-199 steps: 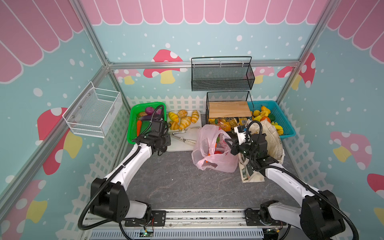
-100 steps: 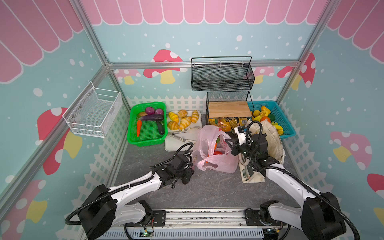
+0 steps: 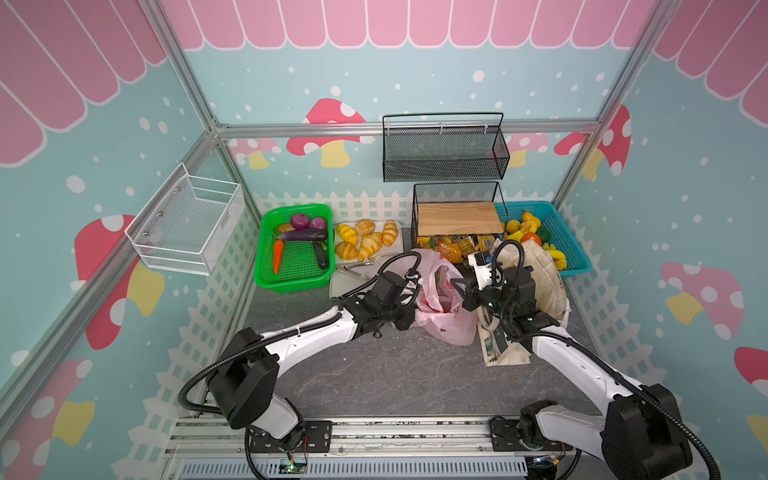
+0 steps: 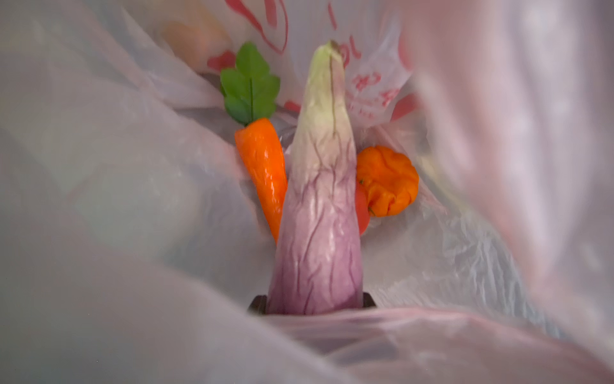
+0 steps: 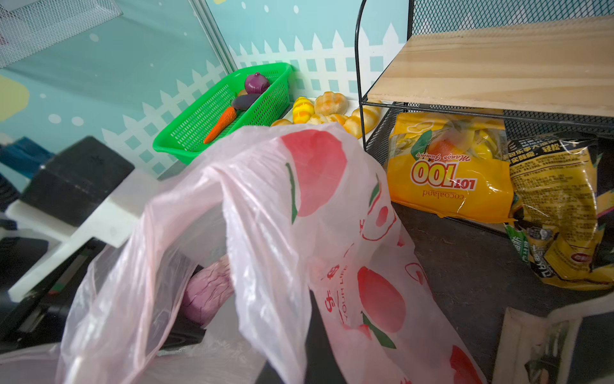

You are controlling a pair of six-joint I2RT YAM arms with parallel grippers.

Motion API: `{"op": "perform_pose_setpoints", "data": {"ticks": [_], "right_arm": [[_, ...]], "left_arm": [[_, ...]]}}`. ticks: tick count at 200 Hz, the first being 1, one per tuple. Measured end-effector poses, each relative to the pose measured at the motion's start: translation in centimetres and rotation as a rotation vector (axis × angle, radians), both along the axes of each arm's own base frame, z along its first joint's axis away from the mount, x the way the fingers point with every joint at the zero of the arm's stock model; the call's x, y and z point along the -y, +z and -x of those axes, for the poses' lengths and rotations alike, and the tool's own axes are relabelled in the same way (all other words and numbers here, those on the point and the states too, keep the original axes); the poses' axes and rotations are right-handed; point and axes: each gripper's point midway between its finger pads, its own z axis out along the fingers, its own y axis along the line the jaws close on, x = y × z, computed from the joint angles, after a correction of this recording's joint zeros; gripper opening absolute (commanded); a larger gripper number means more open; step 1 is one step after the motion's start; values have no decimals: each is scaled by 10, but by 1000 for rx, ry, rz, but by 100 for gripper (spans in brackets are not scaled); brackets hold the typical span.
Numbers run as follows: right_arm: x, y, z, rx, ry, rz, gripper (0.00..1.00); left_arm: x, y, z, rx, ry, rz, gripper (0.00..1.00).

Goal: Place the mixed food into the grocery bags and tie them
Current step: 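Open the left gripper to drop the eggplant inside the pink bag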

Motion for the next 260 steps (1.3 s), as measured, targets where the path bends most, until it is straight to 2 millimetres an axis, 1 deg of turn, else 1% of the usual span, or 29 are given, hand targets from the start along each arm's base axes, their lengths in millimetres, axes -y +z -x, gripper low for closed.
{"op": "perform_pose_setpoints", "data": {"ticks": [22, 41, 69, 88, 100, 121, 138, 153, 172, 188, 208, 240, 260], "right_arm": [[0, -1, 0, 0, 1, 5, 0], [0, -1, 1, 1, 2, 6, 0], [0, -1, 0, 3, 3, 8, 0], [0, -1, 1, 3, 4, 8, 0], [0, 0, 1, 4, 6, 7, 0], [0, 0, 1, 4, 6, 7, 0], [0, 0, 1, 4, 4, 7, 0], [0, -1, 0, 4, 2, 8, 0], [0, -1, 0, 4, 1, 8, 0], [1, -1, 0, 4, 0, 9, 0], [2, -1, -1, 6, -9, 12, 0], [2, -2, -2, 4, -14, 14, 0], [2, -4, -3, -2, -14, 16, 0]], "left_arm": [[11, 8, -16, 45, -16, -11, 33], [15, 11, -28, 82, -9, -22, 34], [11, 4, -45, 131, 32, -66, 39], [13, -3, -55, 137, 56, -55, 43], [18, -6, -58, 127, 65, -22, 47], [30, -12, -62, 101, 69, 39, 56], [33, -16, -62, 85, 72, 56, 65], [33, -17, -60, 76, 72, 70, 67], [29, -21, -54, 58, 70, 73, 68], [22, -25, -42, 35, 61, 70, 68], [8, -22, -21, 11, 45, 84, 68], [-17, -8, 18, -12, 19, 144, 68], [-34, -11, 32, -32, 35, 155, 68]]}}
